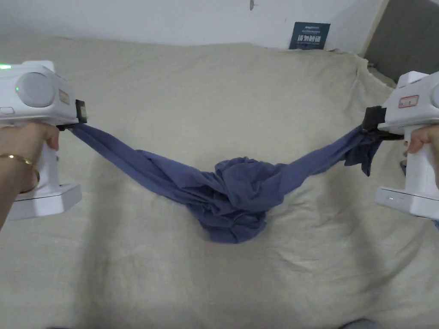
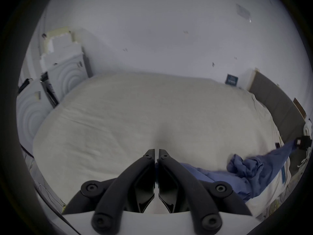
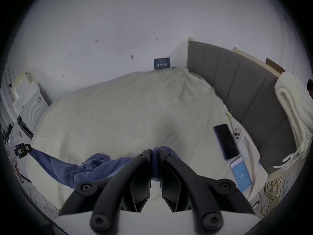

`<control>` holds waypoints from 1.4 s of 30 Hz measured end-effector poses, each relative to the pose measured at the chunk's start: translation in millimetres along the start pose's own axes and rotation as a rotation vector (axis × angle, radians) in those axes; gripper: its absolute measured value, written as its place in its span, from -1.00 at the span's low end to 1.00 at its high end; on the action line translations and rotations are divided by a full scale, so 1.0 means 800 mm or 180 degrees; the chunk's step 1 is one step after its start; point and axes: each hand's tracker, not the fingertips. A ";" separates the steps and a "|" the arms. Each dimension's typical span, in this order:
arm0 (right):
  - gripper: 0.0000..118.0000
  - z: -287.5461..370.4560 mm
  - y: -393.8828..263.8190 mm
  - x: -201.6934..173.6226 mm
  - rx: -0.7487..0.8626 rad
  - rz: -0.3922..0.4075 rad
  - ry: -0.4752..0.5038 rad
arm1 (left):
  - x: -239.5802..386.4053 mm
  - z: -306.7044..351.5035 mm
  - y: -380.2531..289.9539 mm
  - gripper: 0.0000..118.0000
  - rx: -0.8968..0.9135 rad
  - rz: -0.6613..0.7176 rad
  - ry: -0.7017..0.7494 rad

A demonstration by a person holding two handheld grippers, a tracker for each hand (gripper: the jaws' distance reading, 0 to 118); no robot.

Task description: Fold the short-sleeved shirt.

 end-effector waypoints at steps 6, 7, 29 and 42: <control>-0.88 0.064 0.004 0.038 0.0255 -0.0123 -0.0116 | -0.053 0.063 0.028 -1.00 0.0425 -0.0021 0.0308; -0.88 0.073 0.006 0.043 0.0281 -0.0134 -0.0129 | -0.058 0.070 0.031 -1.00 0.0475 -0.0041 0.0329; -0.88 0.205 0.159 0.005 0.1208 0.0056 -0.0317 | -0.059 0.168 0.194 -1.00 0.1326 0.0112 0.0654; -0.88 0.104 0.338 -0.058 0.1431 -0.0026 -0.0594 | -0.034 0.026 0.338 -1.00 0.1406 0.0175 0.0861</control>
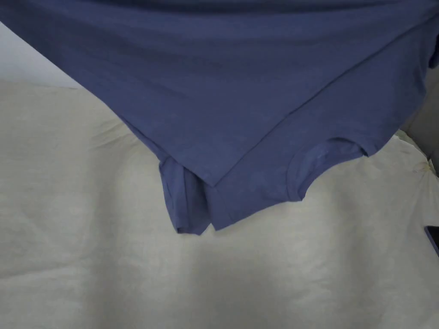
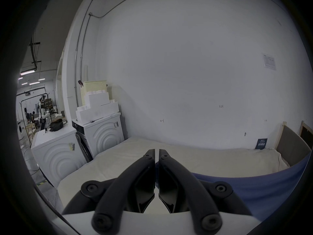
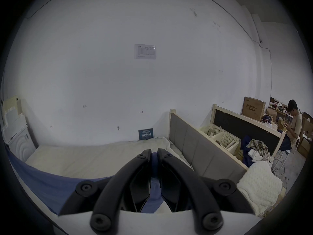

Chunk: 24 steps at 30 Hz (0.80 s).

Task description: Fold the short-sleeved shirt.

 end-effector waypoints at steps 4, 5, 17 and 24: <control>-0.88 -0.043 0.033 -0.023 0.0209 -0.0008 -0.0115 | 0.031 -0.038 0.020 -1.00 0.0220 0.0056 0.0090; -0.88 -0.052 0.038 -0.027 0.0292 0.0007 -0.0148 | 0.039 -0.045 0.023 -1.00 0.0285 0.0074 0.0099; -0.88 -0.167 -0.038 -0.008 0.0076 -0.0134 -0.0338 | 0.126 -0.127 -0.101 -1.00 -0.0005 -0.0193 -0.0085; -0.88 -0.191 -0.199 0.014 -0.0687 0.0145 -0.0411 | 0.146 -0.132 -0.272 -1.00 -0.0838 -0.0251 -0.0229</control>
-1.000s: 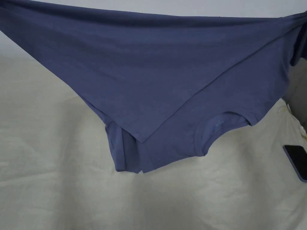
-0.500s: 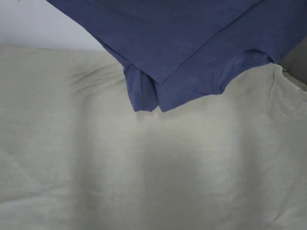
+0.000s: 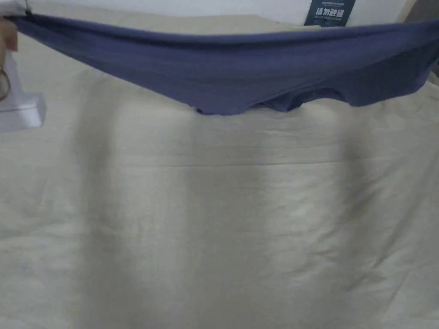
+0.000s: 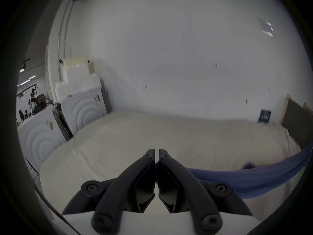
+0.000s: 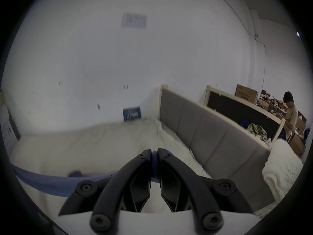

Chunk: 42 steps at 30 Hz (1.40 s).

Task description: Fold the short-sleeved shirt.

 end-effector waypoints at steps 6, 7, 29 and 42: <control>-0.88 -0.012 -0.148 0.030 -0.0571 0.0033 0.0057 | -0.012 0.012 -0.133 -1.00 -0.0578 -0.0059 -0.0045; -0.88 -0.009 -0.174 0.036 -0.0697 0.0038 0.0045 | -0.015 0.017 -0.153 -1.00 -0.0671 -0.0086 -0.0058; -0.88 0.199 -0.451 0.158 -0.1419 0.0201 0.0463 | -0.197 0.204 -0.330 -1.00 -0.1089 -0.0193 -0.0098; -0.23 0.223 -0.473 0.184 -0.1485 -0.0104 0.0621 | -0.212 0.235 -0.357 0.31 -0.1142 -0.0075 -0.0049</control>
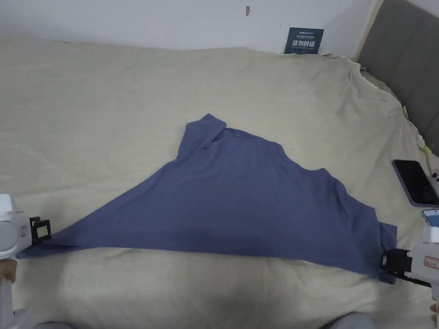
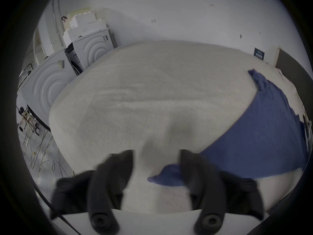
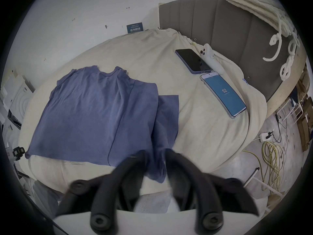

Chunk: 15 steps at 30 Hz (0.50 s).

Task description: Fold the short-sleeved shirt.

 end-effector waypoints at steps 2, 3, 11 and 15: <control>0.50 0.010 0.010 0.004 0.0059 0.0010 0.0004 | -0.006 0.009 0.017 0.68 0.0165 0.0108 -0.0008; 0.64 0.019 0.017 0.003 0.0183 0.0061 -0.0016 | -0.007 0.016 0.027 0.84 0.0283 0.0154 -0.0032; 0.71 0.101 0.090 -0.045 0.1369 0.0309 -0.0035 | 0.023 0.093 0.088 0.94 0.1218 0.0308 -0.0438; 0.78 0.127 0.100 -0.091 0.1925 0.0398 0.0209 | 0.056 0.123 0.083 0.93 0.1614 0.0172 -0.0432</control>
